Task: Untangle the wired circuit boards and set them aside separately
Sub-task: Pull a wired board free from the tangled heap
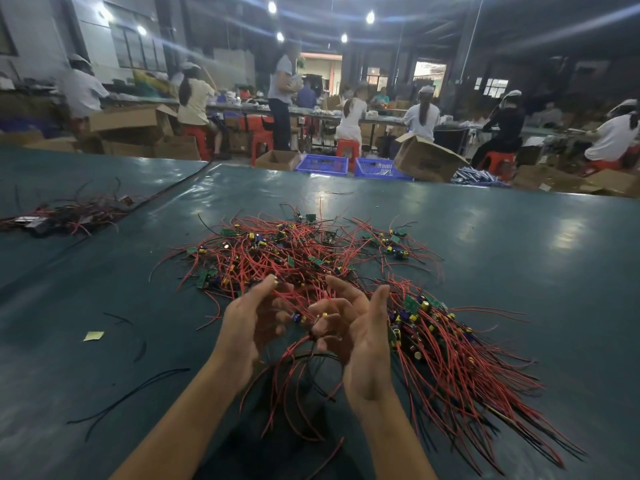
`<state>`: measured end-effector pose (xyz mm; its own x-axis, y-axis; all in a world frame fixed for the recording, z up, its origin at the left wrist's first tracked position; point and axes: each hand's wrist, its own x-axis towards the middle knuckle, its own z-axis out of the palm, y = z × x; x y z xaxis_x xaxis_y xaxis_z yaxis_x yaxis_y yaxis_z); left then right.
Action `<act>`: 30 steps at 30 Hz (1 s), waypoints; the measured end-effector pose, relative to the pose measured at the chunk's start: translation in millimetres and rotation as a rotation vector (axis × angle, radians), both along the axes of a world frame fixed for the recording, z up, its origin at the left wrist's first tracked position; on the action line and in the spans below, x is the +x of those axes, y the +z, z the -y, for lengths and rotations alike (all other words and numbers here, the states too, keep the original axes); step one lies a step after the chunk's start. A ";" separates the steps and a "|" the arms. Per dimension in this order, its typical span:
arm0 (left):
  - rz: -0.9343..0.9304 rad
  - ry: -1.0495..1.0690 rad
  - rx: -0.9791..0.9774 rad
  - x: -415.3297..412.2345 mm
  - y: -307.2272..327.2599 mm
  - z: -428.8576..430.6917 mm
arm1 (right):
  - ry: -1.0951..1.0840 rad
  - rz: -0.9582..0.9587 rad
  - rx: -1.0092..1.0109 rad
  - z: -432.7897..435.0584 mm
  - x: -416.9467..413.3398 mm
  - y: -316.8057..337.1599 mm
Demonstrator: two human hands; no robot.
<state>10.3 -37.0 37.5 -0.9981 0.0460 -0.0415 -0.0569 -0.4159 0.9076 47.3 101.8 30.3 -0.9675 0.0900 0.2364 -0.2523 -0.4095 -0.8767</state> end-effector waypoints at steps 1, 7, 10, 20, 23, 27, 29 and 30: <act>-0.005 0.015 0.048 -0.6 1.5 2.7 | -0.063 0.045 0.043 0.0 -1.6 -1.6; -0.011 -0.027 0.192 -2.3 4.8 10.5 | -0.350 0.231 0.826 -1.6 -10.7 -24.1; -0.067 -0.097 0.159 -0.1 4.6 9.2 | -0.242 0.238 1.076 2.7 -8.6 -29.1; -0.176 0.027 0.130 -8.3 6.9 19.5 | 0.024 0.124 1.146 18.0 -3.3 -28.3; -0.168 0.033 0.072 -9.7 3.9 17.8 | 0.091 0.065 1.255 18.5 -2.6 -27.4; -0.148 0.070 -0.034 -10.9 -0.2 15.2 | -0.025 -0.056 1.438 20.2 -2.5 -31.1; -0.167 0.076 -0.078 -9.7 -1.8 13.2 | -0.129 -0.051 1.446 17.9 -3.4 -30.8; -0.178 0.082 -0.095 -9.0 -2.4 11.9 | -0.163 -0.050 1.424 17.1 -4.1 -30.5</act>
